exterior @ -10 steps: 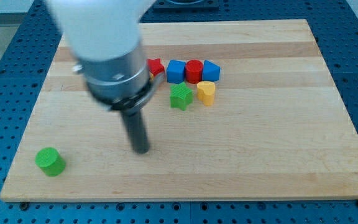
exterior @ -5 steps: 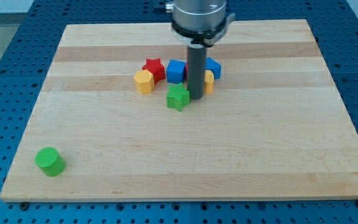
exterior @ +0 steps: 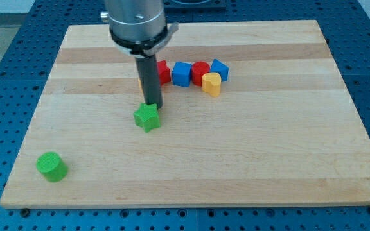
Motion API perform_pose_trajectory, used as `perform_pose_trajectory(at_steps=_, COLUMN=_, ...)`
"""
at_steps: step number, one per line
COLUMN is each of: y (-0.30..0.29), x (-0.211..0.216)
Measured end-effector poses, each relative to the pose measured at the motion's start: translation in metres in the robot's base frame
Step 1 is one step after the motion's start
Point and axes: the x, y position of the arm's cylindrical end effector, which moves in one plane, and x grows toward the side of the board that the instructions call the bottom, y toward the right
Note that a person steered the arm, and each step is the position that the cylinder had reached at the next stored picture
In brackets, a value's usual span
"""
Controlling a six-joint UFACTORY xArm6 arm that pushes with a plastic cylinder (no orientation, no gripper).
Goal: Push green star towards bottom left
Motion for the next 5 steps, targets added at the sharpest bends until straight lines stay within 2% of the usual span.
perform_pose_trajectory(at_steps=1, y=0.019, x=0.002)
perform_pose_trajectory(at_steps=3, y=0.017, x=0.027)
perform_pose_trajectory(at_steps=5, y=-0.016, x=0.027)
